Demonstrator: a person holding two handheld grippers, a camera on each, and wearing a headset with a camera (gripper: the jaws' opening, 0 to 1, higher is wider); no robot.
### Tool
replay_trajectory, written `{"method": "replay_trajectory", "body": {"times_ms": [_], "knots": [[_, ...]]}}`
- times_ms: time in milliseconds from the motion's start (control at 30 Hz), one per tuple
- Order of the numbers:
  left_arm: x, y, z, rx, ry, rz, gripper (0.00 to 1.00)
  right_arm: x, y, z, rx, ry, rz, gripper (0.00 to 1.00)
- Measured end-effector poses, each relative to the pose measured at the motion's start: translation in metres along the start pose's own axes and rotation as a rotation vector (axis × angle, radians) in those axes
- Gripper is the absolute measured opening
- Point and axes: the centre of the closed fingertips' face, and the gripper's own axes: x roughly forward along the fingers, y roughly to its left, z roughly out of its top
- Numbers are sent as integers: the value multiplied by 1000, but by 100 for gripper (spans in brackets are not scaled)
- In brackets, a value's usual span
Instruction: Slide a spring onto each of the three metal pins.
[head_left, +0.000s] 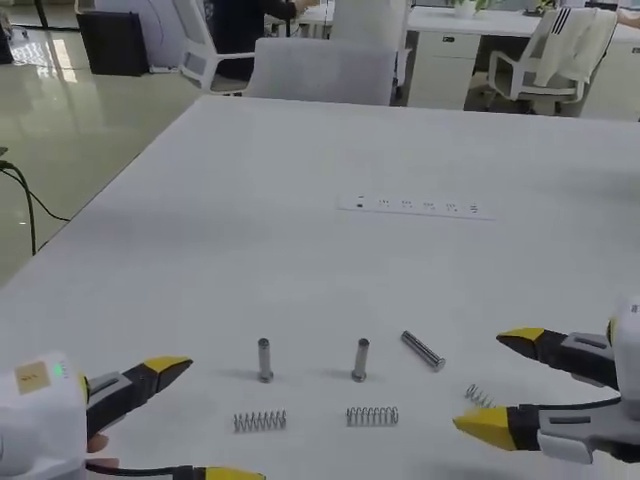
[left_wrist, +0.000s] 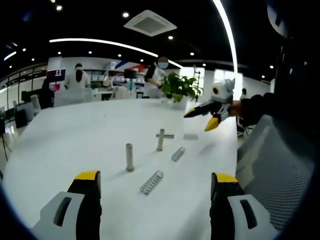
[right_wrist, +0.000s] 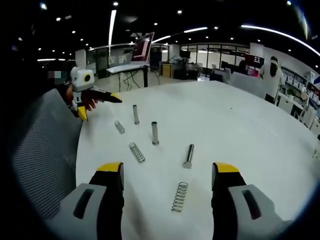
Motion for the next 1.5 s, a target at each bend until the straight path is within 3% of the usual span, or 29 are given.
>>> {"method": "replay_trajectory", "body": {"times_ms": [533,867,1500], "knots": [[-5,0,1,-9,-8,17,87,20,-14,14,-45,42,4,66],[-9,0,-2,-22,-13,22,85,41,-20,26,-60,68,6,61],[-9,0,-2,-27,-21,32,85,72,-43,20,-40,201,-51,39]]}}
